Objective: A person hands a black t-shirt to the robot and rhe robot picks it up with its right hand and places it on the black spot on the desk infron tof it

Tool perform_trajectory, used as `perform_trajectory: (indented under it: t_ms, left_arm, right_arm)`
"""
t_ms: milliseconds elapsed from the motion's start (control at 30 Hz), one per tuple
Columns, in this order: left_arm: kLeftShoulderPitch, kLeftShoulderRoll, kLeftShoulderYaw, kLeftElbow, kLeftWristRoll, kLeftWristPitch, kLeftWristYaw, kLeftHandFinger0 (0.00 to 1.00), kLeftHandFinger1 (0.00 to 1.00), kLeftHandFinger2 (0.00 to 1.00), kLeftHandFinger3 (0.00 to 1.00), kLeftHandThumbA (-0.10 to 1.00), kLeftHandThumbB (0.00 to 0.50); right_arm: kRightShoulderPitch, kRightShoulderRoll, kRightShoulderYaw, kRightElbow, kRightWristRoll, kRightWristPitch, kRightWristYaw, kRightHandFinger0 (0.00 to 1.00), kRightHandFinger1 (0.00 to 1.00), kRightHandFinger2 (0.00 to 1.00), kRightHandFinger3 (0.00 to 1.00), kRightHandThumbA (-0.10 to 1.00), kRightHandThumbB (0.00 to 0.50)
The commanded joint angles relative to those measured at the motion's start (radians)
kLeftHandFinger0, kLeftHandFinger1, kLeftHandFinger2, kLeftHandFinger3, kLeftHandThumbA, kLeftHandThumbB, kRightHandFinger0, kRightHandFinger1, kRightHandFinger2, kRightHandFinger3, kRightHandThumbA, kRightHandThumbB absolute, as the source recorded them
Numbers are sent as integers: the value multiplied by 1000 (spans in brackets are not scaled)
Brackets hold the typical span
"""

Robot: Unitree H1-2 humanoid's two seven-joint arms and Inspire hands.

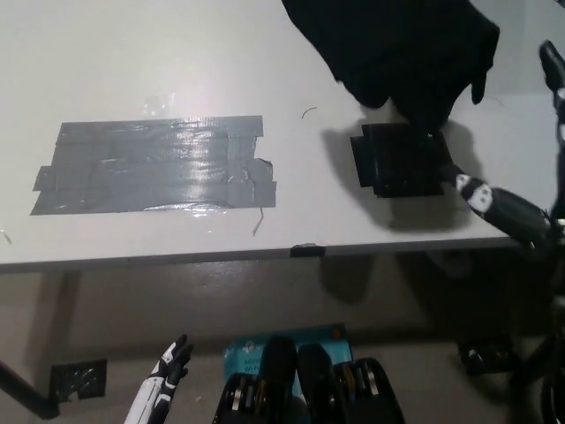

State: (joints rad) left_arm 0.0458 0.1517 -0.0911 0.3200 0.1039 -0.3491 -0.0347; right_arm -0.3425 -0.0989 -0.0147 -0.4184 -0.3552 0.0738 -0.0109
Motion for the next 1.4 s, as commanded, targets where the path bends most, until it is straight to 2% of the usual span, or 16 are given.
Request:
perform_trajectory:
  t_ms: [0, 67, 267, 633, 733, 767, 800, 833, 867, 900, 933, 967, 1033, 1133, 1200, 1367]
  left_arm:
    - [-7, 4, 13, 0, -31, -57, -14, 1000, 1000, 1000, 1000, 1000, 500]
    - [-7, 5, 11, -4, -36, -57, -18, 1000, 1000, 1000, 1000, 1000, 500]
    - [-14, 9, 7, -6, -49, -51, -33, 1000, 1000, 1000, 1000, 1000, 500]
    - [-13, 18, -2, -23, -35, -27, -52, 1000, 1000, 1000, 1000, 1000, 500]
    - [-6, 15, -6, -42, -40, 3, -61, 1000, 1000, 1000, 1000, 1000, 500]
    - [-7, 14, -8, -44, -40, 6, -65, 1000, 1000, 1000, 1000, 1000, 500]
    - [-8, 13, -8, -47, -35, 10, -63, 1000, 1000, 1000, 1000, 1000, 500]
    - [-10, 14, -10, -47, -23, 7, -58, 1000, 1000, 1000, 1000, 1000, 500]
    - [-13, 17, -11, -45, -10, -3, -52, 1000, 1000, 1000, 1000, 1000, 500]
    - [-18, 20, -11, -43, -2, -7, -48, 1000, 1000, 1000, 1000, 1000, 500]
    - [-19, 20, -11, -44, 3, -5, -46, 1000, 1000, 1000, 1000, 1000, 500]
    - [-21, 22, -11, -45, 3, -4, -46, 1000, 1000, 1000, 1000, 1000, 500]
    - [-27, 27, -13, -43, 9, -6, -48, 1000, 1000, 1000, 1000, 1000, 500]
    - [-38, 28, -10, -32, -1, -13, -54, 1000, 1000, 1000, 1000, 1000, 500]
    - [-43, 28, -11, -37, -1, -8, -56, 1000, 1000, 1000, 1000, 1000, 500]
    - [-51, 27, -9, -26, -3, -17, -57, 1000, 1000, 1000, 1000, 1000, 500]
  right_arm:
    - [-110, 2, -6, 99, -34, 60, -18, 1000, 1000, 1000, 1000, 971, 431]
    - [-159, -5, -5, 173, -20, 67, -13, 1000, 1000, 1000, 1000, 999, 442]
    - [-239, -3, -3, 336, -21, 68, -33, 1000, 1000, 1000, 1000, 889, 434]
    - [-450, -11, -2, 680, -1, 12, -86, 1000, 1000, 1000, 1000, 834, 468]
    - [-515, 15, -33, 801, 43, -104, -160, 1000, 1000, 1000, 1000, 574, 465]
    - [-542, 26, -46, 861, 35, -150, -223, 798, 780, 947, 1000, 428, 436]
    - [-560, 25, -41, 903, -1, -184, -287, 430, 445, 626, 755, 283, 395]
    - [-572, 28, -37, 933, -30, -209, -344, 51, 111, 315, 410, 57, 313]
    - [-579, 34, -37, 951, -50, -229, -394, 10, 22, 239, 280, -69, 258]
    - [-581, 40, -40, 955, -55, -242, -421, 0, 1, 275, 289, -99, 195]
    - [-579, 43, -42, 950, -53, -242, -425, 0, 0, 305, 321, -100, 180]
    - [-572, 48, -43, 937, -52, -248, -432, 0, 17, 418, 412, -100, 141]
    - [-562, 53, -46, 924, -40, -272, -437, 0, 161, 674, 599, -100, 128]
    - [-546, 58, -45, 885, -34, -259, -435, 0, 248, 728, 693, -100, 121]
    - [-533, 58, -48, 842, -24, -248, -423, 15, 383, 815, 809, -100, 116]
    - [-532, 43, -49, 815, -10, -244, -411, 24, 438, 839, 821, -100, 133]
